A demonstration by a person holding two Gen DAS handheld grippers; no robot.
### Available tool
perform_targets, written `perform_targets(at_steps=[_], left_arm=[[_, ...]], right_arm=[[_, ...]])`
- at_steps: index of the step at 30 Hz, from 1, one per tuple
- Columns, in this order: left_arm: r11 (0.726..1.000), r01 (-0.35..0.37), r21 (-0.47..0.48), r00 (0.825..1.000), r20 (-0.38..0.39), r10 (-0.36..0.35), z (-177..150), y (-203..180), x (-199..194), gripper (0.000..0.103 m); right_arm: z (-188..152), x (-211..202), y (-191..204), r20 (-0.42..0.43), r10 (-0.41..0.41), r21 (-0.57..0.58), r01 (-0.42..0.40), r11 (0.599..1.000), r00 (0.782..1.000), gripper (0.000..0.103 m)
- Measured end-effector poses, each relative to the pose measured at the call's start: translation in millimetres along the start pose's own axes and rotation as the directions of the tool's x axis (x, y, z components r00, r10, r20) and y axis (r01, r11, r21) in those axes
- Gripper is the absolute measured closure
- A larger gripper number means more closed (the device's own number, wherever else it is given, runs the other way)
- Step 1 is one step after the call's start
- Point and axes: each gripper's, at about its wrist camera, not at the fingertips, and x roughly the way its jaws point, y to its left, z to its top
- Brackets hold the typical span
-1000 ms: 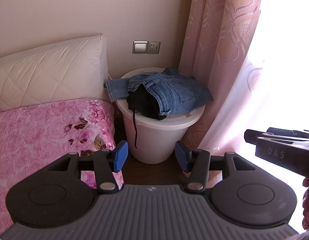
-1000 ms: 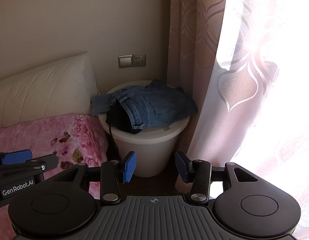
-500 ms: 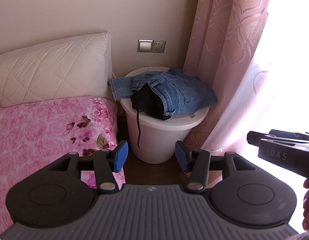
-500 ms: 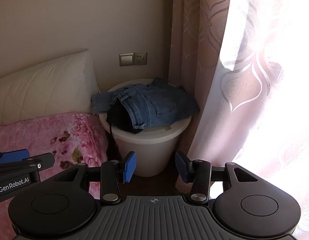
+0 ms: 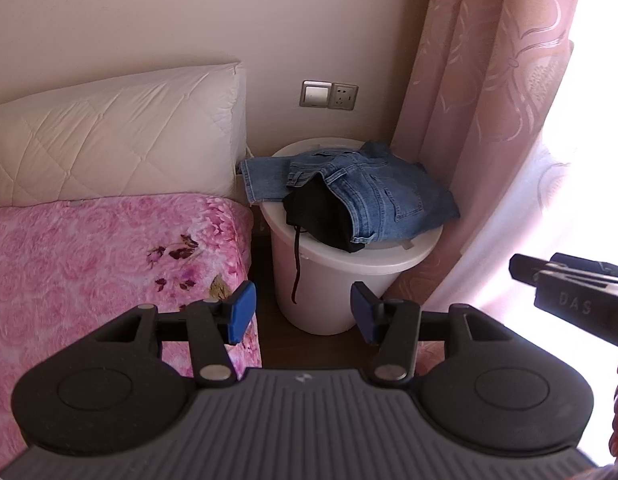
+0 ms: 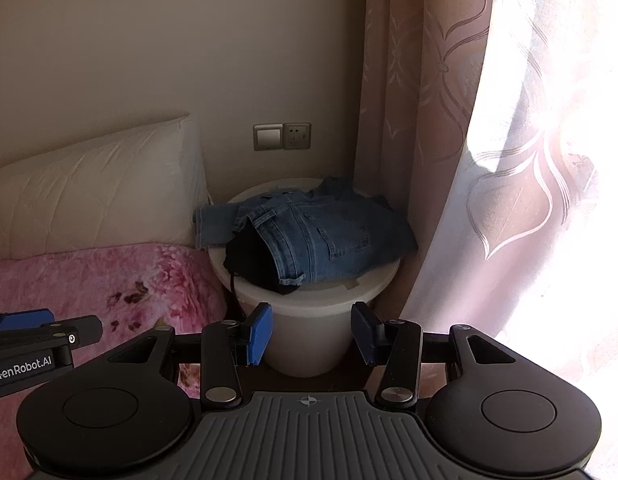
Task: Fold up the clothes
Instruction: 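Move both grippers toward the blue jeans on the white bin, then grasp the jeans waistband with the left gripper while the right gripper grasps a leg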
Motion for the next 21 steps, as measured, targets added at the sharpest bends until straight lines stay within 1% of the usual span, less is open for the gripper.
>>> perform_targets(at_steps=[6,10,16,21], left_arm=[[1.0,0.014,-0.026,0.999,-0.039,-0.015,12.2,5.9,25.7,0.055],[0.999,0.022,-0.031,0.998,-0.065,-0.024,20.3,5.4,46.6,0.055],[0.999,0.023,-0.024,0.996,-0.088,-0.025,33.1,0.8,81.5,0.055],[0.999,0.02,-0.044,0.993,-0.112,-0.025,52.7,-6.5,122.5,0.055]], right_arm=[[6.4,22.5,-11.8,0.017,0.031,0.022,-0.031,0.999,0.999,0.055],[10.2,44.8,-20.9,0.011,0.038,0.036,-0.038,0.999,0.999,0.055],[17.5,89.2,-30.3,-0.024,0.047,0.023,-0.047,0.999,0.999,0.055],[26.4,132.3,-34.9,-0.065,0.063,-0.024,-0.064,0.998,0.996,0.055]])
